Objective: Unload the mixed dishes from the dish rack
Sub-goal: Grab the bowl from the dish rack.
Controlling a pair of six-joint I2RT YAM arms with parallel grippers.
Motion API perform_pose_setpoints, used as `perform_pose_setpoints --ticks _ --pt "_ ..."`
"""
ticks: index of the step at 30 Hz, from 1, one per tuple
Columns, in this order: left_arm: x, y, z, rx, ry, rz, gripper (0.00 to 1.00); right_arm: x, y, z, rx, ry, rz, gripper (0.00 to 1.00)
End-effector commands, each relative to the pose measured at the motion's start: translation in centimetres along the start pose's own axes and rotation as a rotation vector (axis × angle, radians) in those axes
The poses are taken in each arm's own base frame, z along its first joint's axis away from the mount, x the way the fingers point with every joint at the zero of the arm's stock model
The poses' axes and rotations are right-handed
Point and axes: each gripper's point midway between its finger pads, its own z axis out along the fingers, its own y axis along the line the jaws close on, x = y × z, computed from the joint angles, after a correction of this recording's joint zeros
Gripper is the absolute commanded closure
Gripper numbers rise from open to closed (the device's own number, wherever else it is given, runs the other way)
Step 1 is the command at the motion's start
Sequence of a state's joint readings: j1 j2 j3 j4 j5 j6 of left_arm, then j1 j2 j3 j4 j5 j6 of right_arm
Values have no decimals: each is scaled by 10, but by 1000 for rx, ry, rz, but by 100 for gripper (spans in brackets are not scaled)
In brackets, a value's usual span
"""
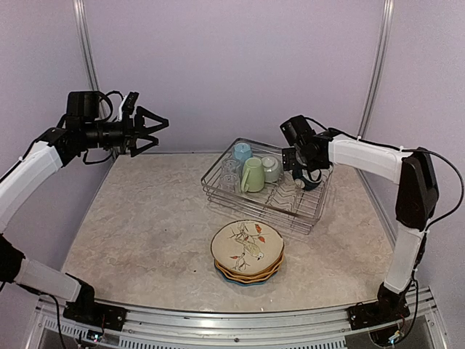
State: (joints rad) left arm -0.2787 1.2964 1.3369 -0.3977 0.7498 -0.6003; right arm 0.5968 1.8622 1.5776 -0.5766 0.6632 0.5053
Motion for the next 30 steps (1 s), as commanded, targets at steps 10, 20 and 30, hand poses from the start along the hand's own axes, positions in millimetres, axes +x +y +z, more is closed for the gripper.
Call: perform_pose_setpoints --ticks 10,20,30 --pt "9 4 12 25 41 -25 1 9 8 59 175 103 -3 0" --pt "12 0 14 54 54 -40 1 15 7 81 243 161 -41 0" --pt "12 -7 11 82 54 -42 1 31 0 95 217 244 -54 0"
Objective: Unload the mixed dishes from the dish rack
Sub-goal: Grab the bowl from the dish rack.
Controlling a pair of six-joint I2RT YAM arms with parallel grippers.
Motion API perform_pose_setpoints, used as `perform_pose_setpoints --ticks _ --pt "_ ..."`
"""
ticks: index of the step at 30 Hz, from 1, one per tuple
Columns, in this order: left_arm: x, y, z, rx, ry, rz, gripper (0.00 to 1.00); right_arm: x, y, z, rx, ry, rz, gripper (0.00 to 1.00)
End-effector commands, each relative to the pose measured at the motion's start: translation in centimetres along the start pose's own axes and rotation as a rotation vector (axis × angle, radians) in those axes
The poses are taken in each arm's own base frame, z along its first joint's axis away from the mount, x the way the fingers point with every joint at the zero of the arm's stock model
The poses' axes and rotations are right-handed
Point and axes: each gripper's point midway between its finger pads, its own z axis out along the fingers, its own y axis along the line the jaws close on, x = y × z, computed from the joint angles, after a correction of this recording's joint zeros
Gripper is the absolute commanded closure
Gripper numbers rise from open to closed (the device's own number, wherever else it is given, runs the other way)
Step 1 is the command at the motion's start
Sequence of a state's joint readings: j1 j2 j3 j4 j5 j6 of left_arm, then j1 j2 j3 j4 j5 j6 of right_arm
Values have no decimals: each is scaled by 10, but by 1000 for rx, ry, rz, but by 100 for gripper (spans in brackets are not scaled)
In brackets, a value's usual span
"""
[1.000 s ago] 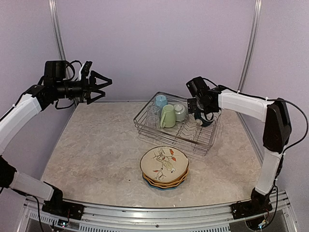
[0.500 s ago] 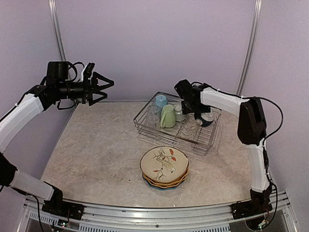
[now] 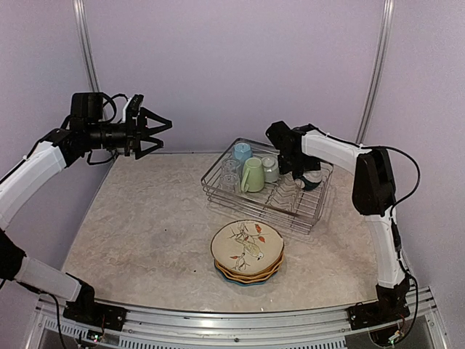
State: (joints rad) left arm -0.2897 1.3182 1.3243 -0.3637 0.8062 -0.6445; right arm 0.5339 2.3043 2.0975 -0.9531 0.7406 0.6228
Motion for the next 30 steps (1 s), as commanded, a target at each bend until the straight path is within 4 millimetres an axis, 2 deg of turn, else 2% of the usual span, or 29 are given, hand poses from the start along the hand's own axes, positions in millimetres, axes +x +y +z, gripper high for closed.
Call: perform_pose_setpoints --ticks 1,7,14,23,30 --pt "4 -4 3 33 14 0 1 14 2 18 -11 73 -33 0" --pt "6 -8 2 44 16 1 1 19 -2 27 -24 110 -47 0" --pt "7 -9 3 50 20 0 1 25 -20 30 16 139 -46 0" --pt "7 -8 4 46 21 0 1 9 -37 6 -9 88 17 0" --pt "9 -9 5 50 25 -1 1 11 -57 -8 -21 63 62 0"
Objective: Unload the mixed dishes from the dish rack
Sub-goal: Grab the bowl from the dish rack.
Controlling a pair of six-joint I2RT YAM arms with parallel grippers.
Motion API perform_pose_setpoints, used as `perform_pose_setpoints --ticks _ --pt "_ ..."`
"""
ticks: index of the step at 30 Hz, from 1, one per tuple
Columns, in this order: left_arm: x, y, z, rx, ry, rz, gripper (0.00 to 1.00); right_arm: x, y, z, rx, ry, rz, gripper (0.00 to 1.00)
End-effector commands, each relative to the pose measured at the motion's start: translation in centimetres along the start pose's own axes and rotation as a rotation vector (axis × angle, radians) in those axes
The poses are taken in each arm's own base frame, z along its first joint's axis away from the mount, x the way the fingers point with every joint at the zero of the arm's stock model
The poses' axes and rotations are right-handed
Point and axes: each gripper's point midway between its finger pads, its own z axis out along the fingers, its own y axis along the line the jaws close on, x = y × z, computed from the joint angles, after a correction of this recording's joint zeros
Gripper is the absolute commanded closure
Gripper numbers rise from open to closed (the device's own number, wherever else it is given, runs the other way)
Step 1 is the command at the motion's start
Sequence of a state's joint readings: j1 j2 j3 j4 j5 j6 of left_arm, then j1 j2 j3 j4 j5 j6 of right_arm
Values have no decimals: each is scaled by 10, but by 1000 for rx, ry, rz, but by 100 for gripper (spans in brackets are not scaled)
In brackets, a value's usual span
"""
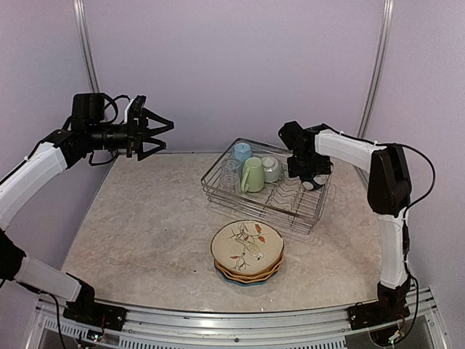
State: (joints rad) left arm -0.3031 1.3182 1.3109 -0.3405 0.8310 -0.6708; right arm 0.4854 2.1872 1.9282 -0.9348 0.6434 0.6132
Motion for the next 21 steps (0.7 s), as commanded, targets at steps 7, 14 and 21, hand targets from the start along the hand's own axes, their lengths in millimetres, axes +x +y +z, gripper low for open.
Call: perform_pose_setpoints --ticks 7,14,21 --pt "4 -4 2 15 7 19 1 -1 -30 -13 -12 -21 68 2" --pt "4 -7 2 21 9 22 1 -3 -37 -13 26 -39 50 3" --pt "4 -7 1 22 8 22 1 -4 -34 -3 29 -49 21 7"
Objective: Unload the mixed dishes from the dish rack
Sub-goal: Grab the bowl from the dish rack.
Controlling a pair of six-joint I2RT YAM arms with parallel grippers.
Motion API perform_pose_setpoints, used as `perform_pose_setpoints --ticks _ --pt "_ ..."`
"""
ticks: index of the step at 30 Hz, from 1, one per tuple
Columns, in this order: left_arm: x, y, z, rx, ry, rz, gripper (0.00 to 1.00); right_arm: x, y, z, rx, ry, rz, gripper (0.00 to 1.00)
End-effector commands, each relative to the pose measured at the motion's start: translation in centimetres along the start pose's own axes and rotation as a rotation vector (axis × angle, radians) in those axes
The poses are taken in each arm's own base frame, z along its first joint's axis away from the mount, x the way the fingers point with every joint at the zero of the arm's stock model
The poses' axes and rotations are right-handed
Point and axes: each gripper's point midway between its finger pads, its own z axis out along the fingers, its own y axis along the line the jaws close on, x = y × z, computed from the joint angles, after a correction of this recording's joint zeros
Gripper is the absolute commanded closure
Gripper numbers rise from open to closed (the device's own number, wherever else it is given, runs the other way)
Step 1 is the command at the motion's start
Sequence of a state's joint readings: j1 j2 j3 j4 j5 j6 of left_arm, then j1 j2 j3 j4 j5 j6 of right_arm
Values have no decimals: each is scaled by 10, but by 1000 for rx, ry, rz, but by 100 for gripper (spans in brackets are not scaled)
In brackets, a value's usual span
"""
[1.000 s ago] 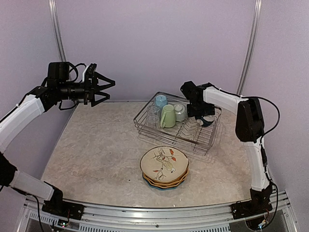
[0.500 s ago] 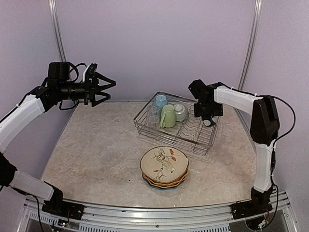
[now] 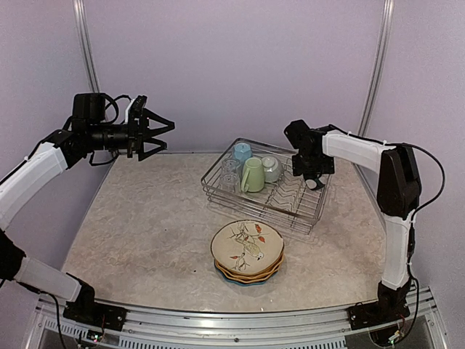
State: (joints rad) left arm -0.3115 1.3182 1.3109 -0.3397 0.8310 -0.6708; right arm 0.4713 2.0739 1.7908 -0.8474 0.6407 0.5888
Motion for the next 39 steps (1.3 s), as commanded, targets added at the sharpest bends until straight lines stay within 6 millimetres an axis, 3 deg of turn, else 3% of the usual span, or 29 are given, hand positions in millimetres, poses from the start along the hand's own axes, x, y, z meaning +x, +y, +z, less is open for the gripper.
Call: perform_pose_setpoints --ticks 1,11,26,32,39 --pt "2 -5 0 17 1 21 1 -3 -15 10 46 -13 -5 7" --pt "3 -3 1 15 5 17 1 -10 -10 24 37 -36 -5 5" --pt "4 1 5 16 18 0 1 7 -15 43 94 -7 31 7" --pt "5 3 6 14 20 -3 1 4 -17 42 102 -29 22 18" --pt "5 2 6 15 19 -1 1 -6 -13 31 54 -54 19 38"
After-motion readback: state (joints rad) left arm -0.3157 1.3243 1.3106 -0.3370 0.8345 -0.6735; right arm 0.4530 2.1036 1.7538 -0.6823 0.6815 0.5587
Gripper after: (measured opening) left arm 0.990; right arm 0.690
